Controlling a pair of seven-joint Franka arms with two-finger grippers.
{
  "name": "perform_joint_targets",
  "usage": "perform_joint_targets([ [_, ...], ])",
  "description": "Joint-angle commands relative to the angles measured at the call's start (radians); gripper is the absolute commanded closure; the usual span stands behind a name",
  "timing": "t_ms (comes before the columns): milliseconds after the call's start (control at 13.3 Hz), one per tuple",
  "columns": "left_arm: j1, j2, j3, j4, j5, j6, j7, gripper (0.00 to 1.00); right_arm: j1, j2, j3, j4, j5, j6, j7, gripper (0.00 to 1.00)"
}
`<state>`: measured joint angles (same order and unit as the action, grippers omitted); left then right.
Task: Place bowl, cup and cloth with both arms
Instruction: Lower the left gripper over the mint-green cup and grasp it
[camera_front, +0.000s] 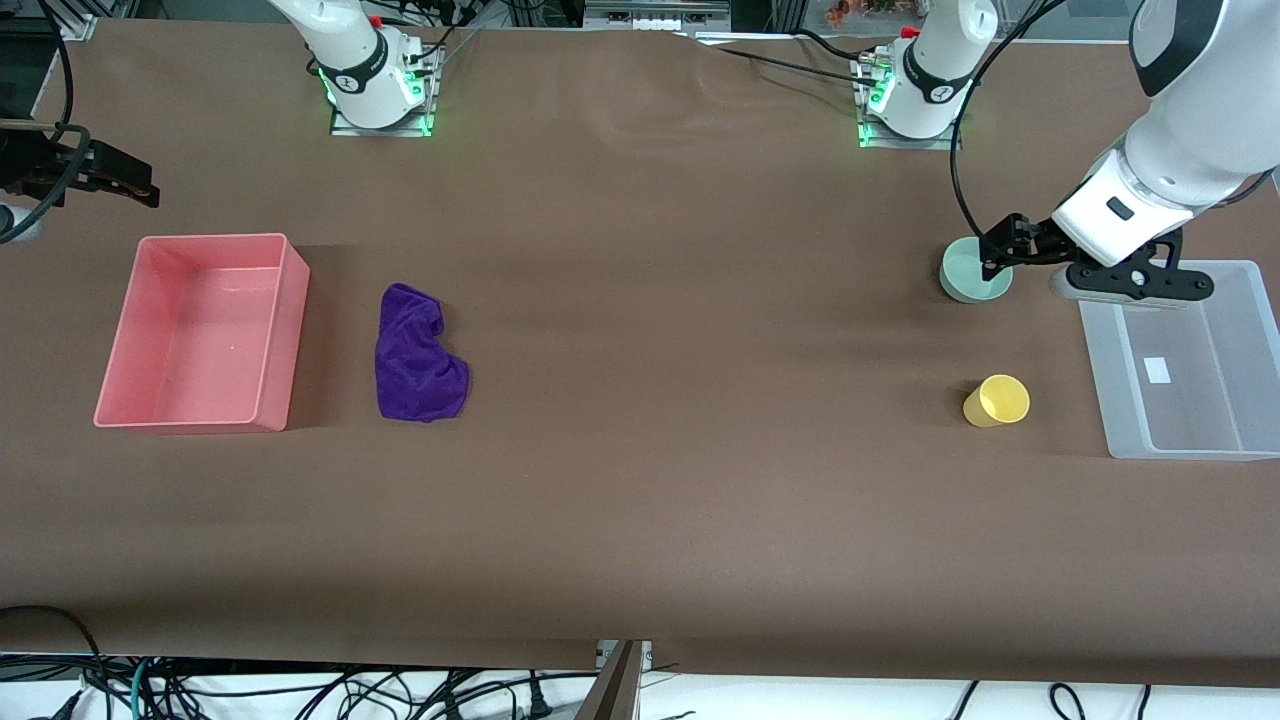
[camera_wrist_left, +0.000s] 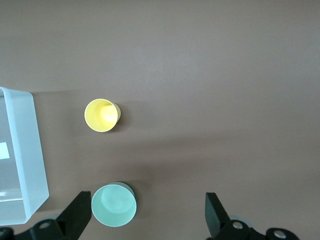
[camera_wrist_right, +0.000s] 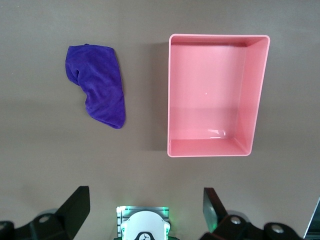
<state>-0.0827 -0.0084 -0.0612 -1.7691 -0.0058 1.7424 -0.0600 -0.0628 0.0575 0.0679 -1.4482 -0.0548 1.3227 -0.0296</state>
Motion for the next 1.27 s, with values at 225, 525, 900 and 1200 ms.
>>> perform_joint_targets([
  [225, -0.006, -0.015, 0.0, -0.001, -0.016, -0.021, -0.007, 0.0, -0.005, 0.007, 0.0, 0.023, 0.003, -0.013, -0.015, 0.0],
  [525, -0.006, -0.015, 0.0, -0.001, -0.016, -0.041, -0.007, 0.0, -0.006, 0.007, 0.0, 0.023, 0.003, -0.011, -0.016, 0.0],
  [900, -0.005, -0.015, 0.001, -0.003, -0.016, -0.118, -0.006, 0.0, -0.008, 0.007, -0.003, 0.023, 0.003, -0.011, -0.018, 0.0],
  [1200, 0.0, -0.016, 0.001, -0.019, -0.013, -0.113, -0.003, 0.0, -0.009, 0.011, -0.016, 0.023, 0.004, -0.011, -0.033, 0.0],
])
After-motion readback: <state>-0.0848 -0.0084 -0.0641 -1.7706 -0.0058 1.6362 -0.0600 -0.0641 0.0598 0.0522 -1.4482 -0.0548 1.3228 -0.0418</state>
